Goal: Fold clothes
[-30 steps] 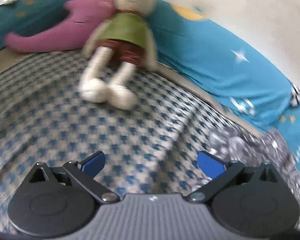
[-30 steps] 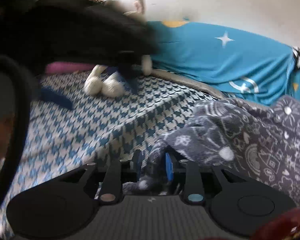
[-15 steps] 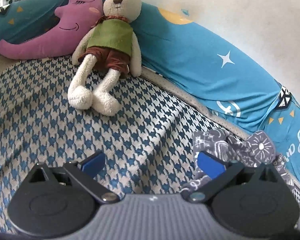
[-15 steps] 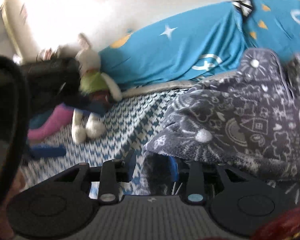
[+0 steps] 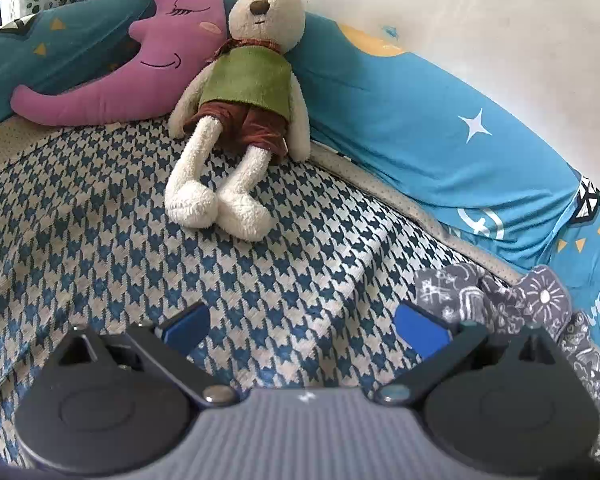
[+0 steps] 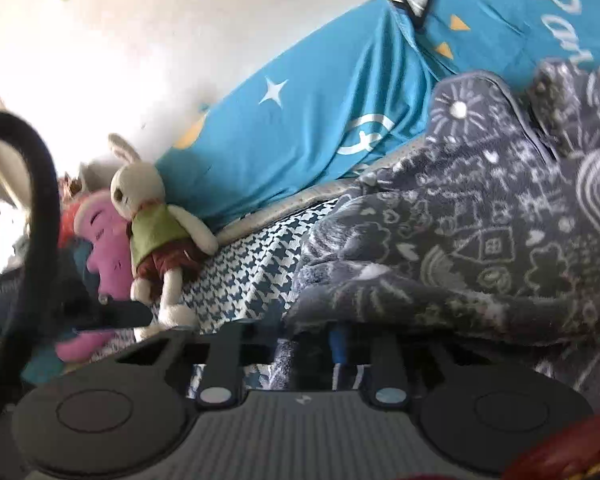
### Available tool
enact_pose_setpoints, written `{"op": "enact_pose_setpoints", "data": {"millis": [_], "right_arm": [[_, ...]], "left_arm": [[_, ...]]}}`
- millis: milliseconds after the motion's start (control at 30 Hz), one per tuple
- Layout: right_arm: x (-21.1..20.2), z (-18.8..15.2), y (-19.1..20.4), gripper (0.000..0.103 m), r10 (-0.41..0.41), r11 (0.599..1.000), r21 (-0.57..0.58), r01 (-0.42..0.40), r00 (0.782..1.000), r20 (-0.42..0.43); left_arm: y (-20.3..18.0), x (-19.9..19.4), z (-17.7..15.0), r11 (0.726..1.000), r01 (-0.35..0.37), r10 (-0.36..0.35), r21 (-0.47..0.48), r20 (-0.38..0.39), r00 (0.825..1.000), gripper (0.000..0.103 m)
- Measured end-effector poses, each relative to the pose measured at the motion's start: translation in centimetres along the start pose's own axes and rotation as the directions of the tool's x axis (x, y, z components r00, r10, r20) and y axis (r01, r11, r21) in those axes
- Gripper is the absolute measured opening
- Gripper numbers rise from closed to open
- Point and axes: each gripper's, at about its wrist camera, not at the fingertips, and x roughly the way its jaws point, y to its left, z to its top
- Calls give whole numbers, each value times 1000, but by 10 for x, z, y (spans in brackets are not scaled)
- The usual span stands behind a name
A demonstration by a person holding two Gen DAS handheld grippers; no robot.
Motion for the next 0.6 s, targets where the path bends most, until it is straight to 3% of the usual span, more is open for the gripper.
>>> {"op": "enact_pose_setpoints", "data": {"millis": [67, 167, 300, 467, 600], "right_arm": [[1, -4, 14, 15, 32, 992, -124, -33, 999, -11], [4, -16, 39, 14, 43, 947, -317, -55, 998, -43], [10, -21, 41, 14, 8, 939, -343, -33, 997, -74], [13, -23, 42, 27, 12, 937, -344, -55, 992, -125], [1, -22, 36, 31, 28, 943, -323, -74, 989, -145]], "left_arm": [[-4, 5, 2, 1000, 13, -13, 24, -11, 1000, 103], [-12, 13, 6, 997, 34, -32, 62, -30, 999, 103], [-22, 24, 11, 992, 63, -57, 112, -55, 997, 103], [-38, 41, 10, 983, 77, -59, 168, -105, 993, 103], [-50, 53, 6, 977, 62, -36, 206, -128, 991, 103]]}}
